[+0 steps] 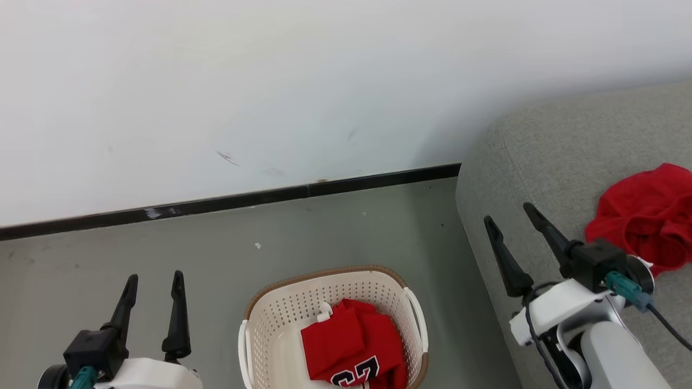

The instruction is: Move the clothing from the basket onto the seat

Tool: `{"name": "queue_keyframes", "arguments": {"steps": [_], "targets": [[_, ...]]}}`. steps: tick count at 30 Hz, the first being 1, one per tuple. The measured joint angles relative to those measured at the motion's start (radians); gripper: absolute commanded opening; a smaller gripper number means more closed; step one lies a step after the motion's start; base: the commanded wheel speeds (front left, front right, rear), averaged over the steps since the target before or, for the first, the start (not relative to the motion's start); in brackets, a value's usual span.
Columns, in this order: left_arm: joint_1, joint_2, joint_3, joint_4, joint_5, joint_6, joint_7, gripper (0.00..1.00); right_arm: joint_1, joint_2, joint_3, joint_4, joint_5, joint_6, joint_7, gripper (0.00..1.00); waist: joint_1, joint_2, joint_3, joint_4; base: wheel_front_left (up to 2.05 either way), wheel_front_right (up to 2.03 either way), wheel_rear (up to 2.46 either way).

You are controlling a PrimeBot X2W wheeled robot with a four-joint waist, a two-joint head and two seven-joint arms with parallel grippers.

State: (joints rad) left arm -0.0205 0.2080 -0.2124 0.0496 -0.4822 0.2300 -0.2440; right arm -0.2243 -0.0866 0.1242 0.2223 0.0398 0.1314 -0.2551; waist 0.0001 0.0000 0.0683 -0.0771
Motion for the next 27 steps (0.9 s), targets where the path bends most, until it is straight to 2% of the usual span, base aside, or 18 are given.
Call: {"name": "queue_keyframes", "arguments": {"steps": [11, 27], "targets": [[0.018, 0.011, -0.02, 0.042, 0.025, -0.004, -0.001, 1.0, 0.157, 0.029, -0.046, -0.045, -0.025, 0.0, 0.0, 1.0, 0.0, 0.0, -0.076, 0.029, 0.0, 0.0, 0.0], [0.054, 0.013, -0.028, 0.07, 0.026, -0.004, -0.004, 1.0, 0.239, 0.045, -0.049, -0.092, -0.03, 0.0, 0.0, 1.0, 0.0, 0.0, -0.124, 0.037, 0.0, 0.0, 0.0]]}}
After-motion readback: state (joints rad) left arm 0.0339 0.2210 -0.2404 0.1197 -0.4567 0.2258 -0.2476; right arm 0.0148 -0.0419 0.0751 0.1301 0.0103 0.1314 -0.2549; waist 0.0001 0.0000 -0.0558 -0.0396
